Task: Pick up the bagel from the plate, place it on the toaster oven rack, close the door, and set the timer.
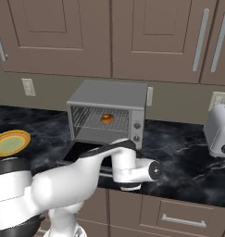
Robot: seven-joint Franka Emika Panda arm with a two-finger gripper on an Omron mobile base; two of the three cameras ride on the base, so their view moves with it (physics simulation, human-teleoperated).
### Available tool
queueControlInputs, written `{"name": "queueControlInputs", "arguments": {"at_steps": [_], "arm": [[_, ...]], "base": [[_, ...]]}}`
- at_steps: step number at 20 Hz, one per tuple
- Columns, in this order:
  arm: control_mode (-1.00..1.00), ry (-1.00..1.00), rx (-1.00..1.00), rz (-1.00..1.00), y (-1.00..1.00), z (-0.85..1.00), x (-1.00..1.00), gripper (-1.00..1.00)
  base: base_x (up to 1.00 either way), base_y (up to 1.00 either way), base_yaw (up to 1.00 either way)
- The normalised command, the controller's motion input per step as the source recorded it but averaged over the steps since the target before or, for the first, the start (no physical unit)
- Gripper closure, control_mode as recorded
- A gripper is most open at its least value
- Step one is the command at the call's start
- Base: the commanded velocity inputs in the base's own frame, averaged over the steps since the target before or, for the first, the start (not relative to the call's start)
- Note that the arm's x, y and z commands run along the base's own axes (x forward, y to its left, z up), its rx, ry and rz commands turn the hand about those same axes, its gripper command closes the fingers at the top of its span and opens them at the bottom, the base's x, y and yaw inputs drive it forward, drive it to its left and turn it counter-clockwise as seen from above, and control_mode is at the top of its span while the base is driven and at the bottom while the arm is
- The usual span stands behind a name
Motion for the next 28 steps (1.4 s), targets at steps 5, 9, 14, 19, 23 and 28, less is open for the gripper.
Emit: {"name": "queueControlInputs", "arguments": {"at_steps": [5, 9, 14, 19, 23, 28], "arm": [[-1.00, -0.27, 0.16, 0.00, 0.55, 0.78, 0.29, -1.00], [-1.00, -0.24, 0.08, 0.00, 0.58, 0.83, 0.46, -1.00], [-1.00, -0.15, 0.03, -0.03, 0.68, 0.51, 0.54, -1.00], [-1.00, -0.05, 0.00, -0.07, 0.72, 0.16, 0.69, -1.00], [-1.00, 0.00, 0.00, -0.09, 0.71, 0.06, 0.87, -1.00], [-1.00, 0.00, 0.00, -0.10, 0.67, 0.00, 0.98, -1.00]], "base": [[0.00, 0.00, 0.00], [0.00, 0.00, 0.00], [0.00, 0.00, 0.00], [0.00, 0.00, 0.00], [0.00, 0.00, 0.00], [0.00, 0.00, 0.00]]}}
